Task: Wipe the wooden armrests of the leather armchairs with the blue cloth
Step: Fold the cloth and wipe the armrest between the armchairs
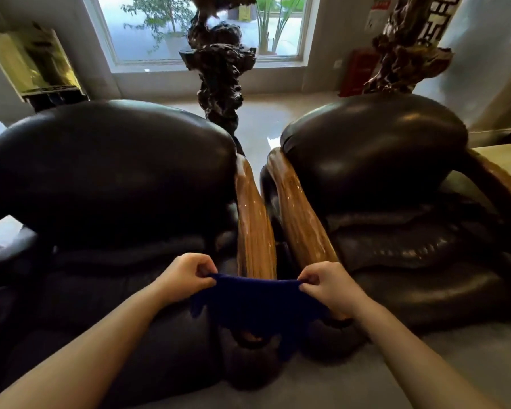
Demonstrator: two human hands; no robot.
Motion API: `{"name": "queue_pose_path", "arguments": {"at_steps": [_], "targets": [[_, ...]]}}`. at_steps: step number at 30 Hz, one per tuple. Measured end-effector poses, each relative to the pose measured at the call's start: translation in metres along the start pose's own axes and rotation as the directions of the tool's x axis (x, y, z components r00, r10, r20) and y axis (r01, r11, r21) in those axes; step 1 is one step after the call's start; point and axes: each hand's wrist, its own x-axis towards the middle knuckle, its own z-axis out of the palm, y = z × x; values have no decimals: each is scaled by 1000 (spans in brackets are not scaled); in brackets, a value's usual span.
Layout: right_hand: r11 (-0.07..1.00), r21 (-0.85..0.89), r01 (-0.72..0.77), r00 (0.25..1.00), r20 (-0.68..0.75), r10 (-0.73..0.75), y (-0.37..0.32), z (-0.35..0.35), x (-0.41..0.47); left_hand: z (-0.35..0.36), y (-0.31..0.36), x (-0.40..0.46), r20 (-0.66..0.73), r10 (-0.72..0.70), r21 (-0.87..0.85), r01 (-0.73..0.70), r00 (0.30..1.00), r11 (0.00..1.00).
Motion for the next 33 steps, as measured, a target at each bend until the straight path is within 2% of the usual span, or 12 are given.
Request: {"name": "queue_pose_path", "arguments": {"at_steps": [5, 13, 20, 27, 29, 30, 32, 33], "targets": [[1000, -6, -11, 997, 74, 11, 34, 8, 42, 31, -13, 27, -11, -95, -20, 95, 995, 995], [997, 24, -75, 994, 86, 73, 60, 16, 146, 32, -36, 114, -59, -153, -44, 150, 986, 988], [993, 11, -115, 993, -23, 116, 77, 17, 233, 28, -58, 198, -115, -156, -138, 140, 981, 980], [987, 61, -150, 986, -61, 153, 97, 37, 286, 45, -88, 243, -198, -127, -105, 107, 972, 989], [989, 72, -127, 979, -150, 137, 103, 47, 302, 55, -96, 254, -303, -82, -39, 74, 949, 997], [992, 62, -113, 957, -262, 125, 106, 56, 308, 64, -100, 258, -384, -53, 5, 59, 922, 998], [995, -17, -99, 867, -492, 78, 114, 80, 312, 86, -103, 256, -516, -14, 69, 58, 857, 996], [993, -68, -96, 847, -530, 45, 118, 97, 308, 101, -104, 252, -531, 2, 104, 63, 848, 993]]}}
